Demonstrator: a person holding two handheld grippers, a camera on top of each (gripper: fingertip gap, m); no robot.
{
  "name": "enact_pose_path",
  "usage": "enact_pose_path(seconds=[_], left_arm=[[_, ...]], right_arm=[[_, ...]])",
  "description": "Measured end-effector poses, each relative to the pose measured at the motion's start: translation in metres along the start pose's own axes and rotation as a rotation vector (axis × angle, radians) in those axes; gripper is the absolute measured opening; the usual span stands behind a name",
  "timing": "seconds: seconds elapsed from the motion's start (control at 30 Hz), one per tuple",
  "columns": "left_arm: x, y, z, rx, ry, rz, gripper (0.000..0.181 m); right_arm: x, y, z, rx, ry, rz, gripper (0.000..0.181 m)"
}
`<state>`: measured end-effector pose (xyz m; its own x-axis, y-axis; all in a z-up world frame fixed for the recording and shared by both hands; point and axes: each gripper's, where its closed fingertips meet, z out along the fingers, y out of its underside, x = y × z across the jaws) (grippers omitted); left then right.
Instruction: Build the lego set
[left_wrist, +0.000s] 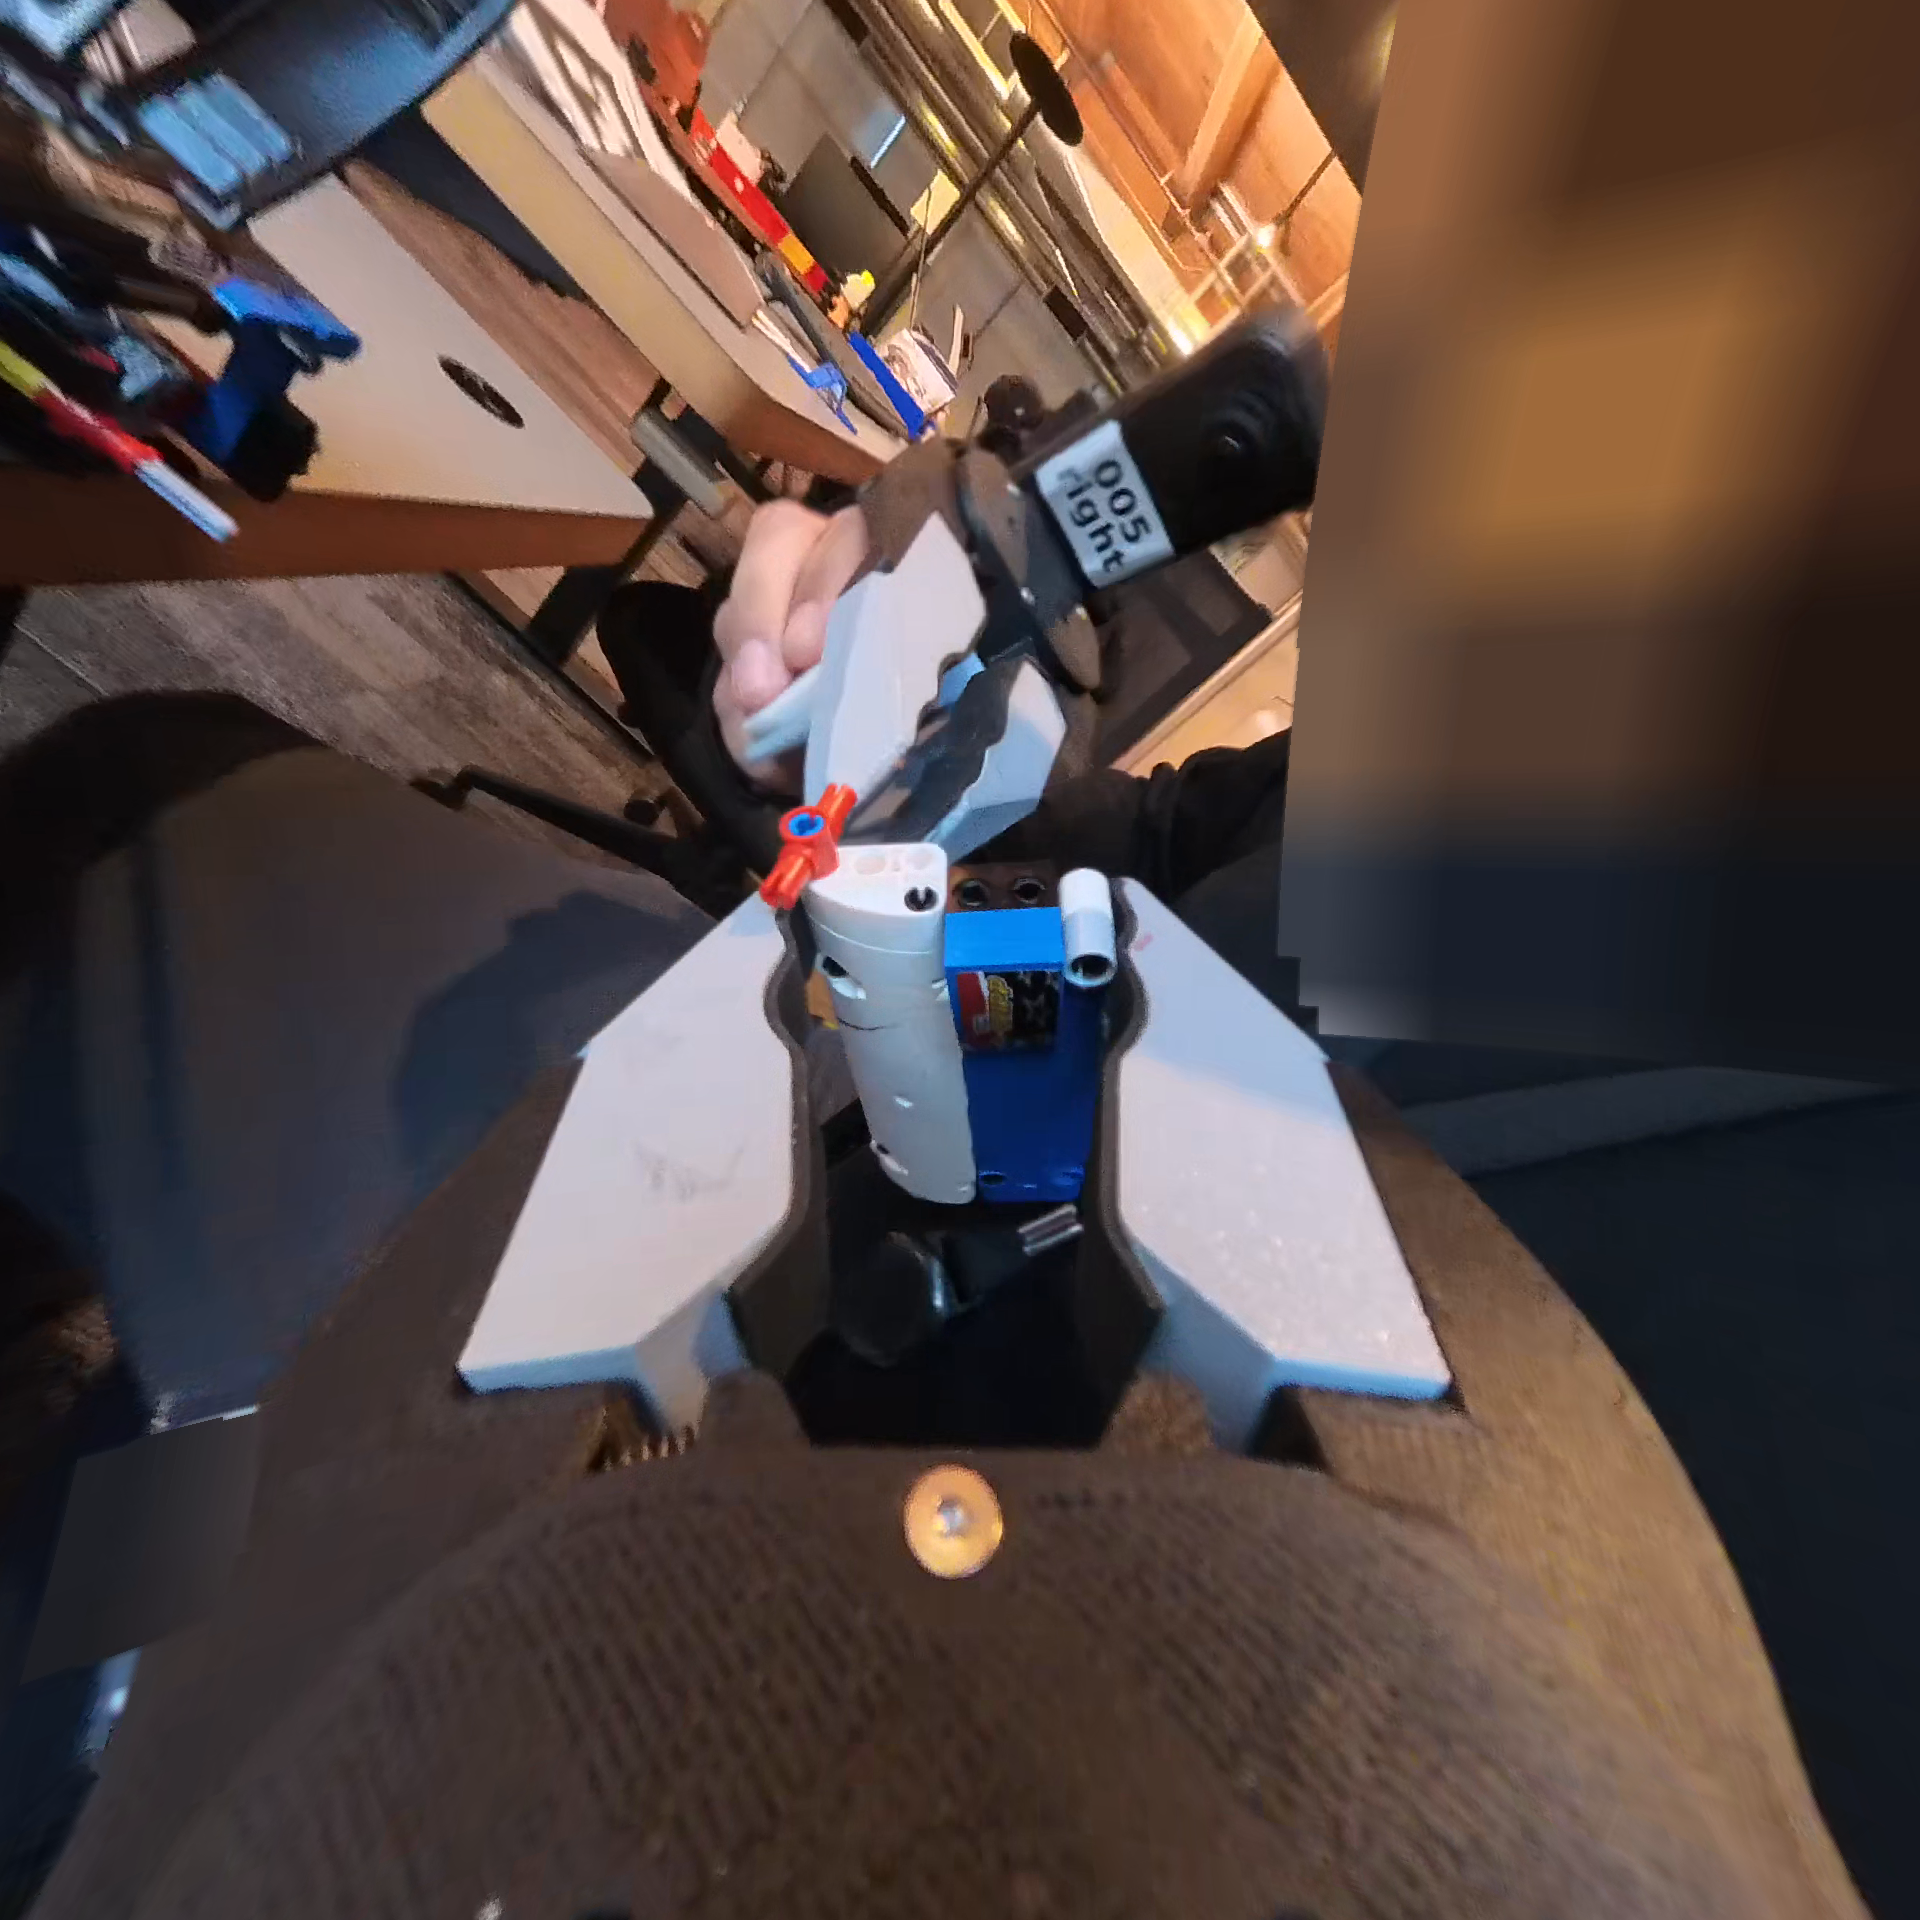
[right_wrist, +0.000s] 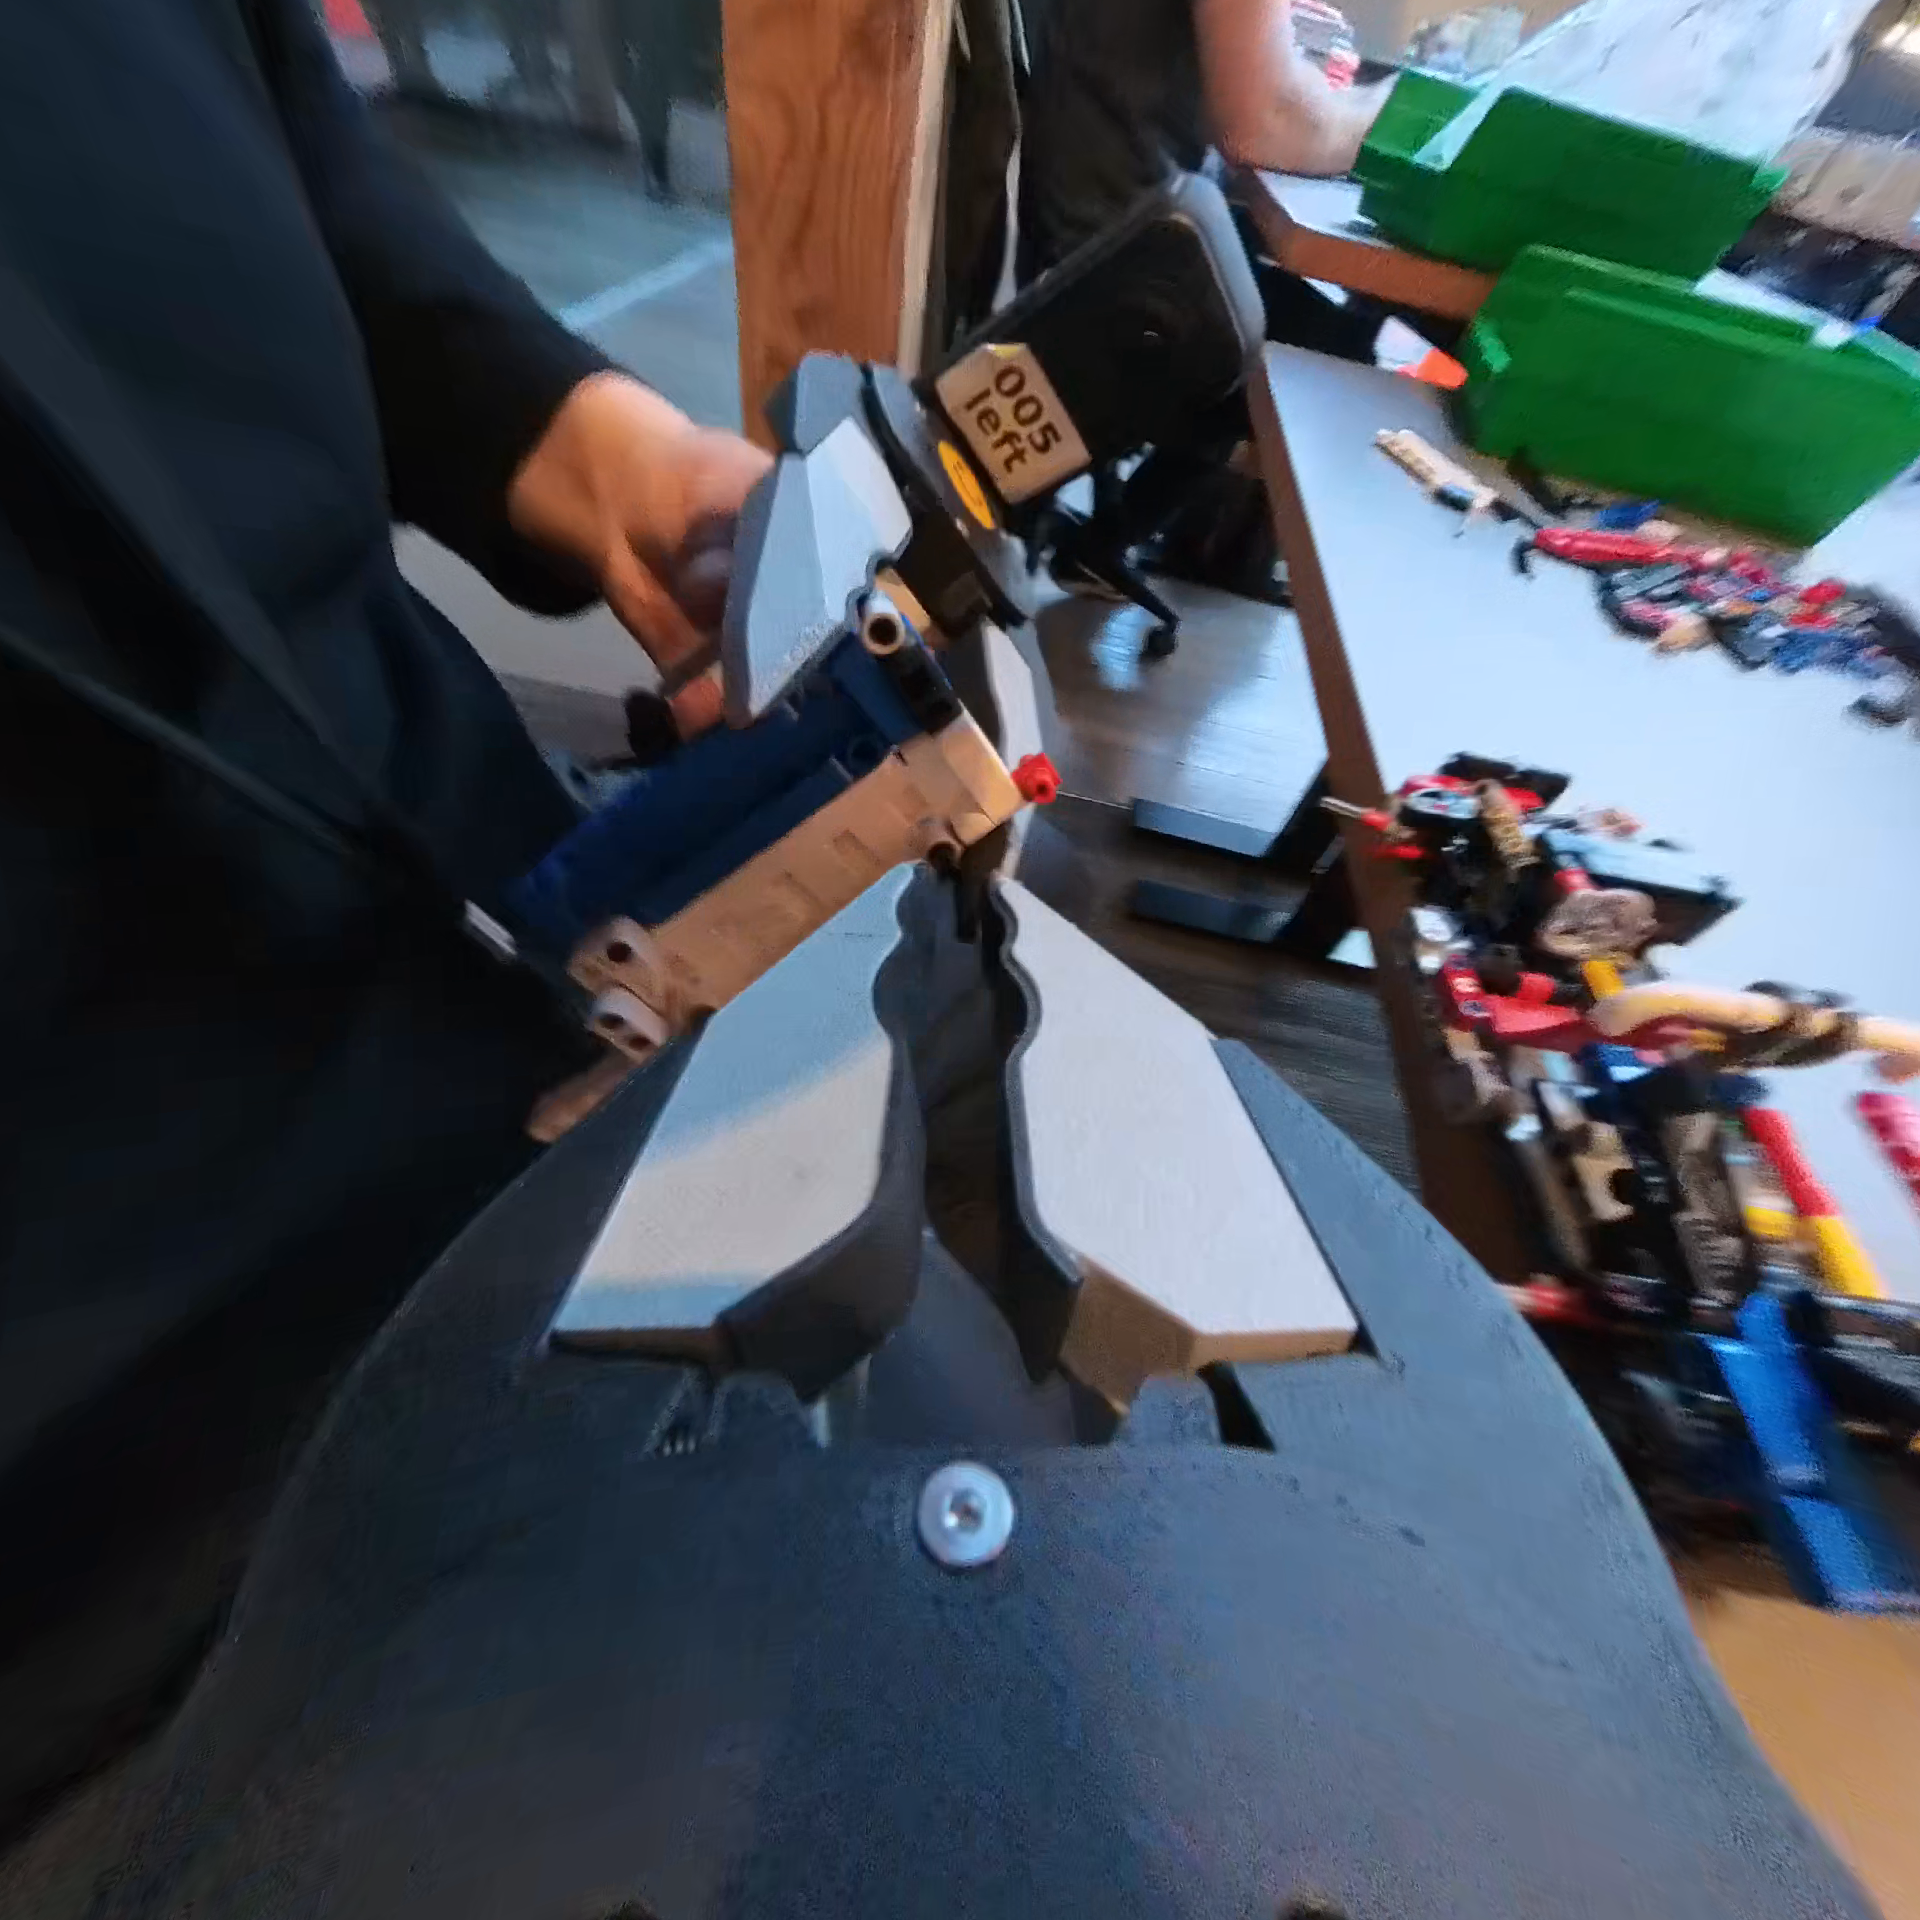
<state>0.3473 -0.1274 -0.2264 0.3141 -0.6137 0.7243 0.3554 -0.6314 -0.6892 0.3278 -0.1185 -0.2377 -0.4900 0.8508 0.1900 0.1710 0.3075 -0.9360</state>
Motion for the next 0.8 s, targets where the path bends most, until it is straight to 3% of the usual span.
enact_pose_path(seconds=[0.2, 0.8], left_arm=[[-0.004, 0.007, 0.004, -0.009, 0.053, -0.172, 0.054], [-0.012, 0.013, 0.007, -0.037, 0.010, -0.228, 0.054]], right_arm=[[-0.008, 0.012, 0.003, -0.107, -0.003, -0.193, 0.009], [-0.013, 0.024, 0.010, -0.168, -0.024, -0.235, 0.002]])
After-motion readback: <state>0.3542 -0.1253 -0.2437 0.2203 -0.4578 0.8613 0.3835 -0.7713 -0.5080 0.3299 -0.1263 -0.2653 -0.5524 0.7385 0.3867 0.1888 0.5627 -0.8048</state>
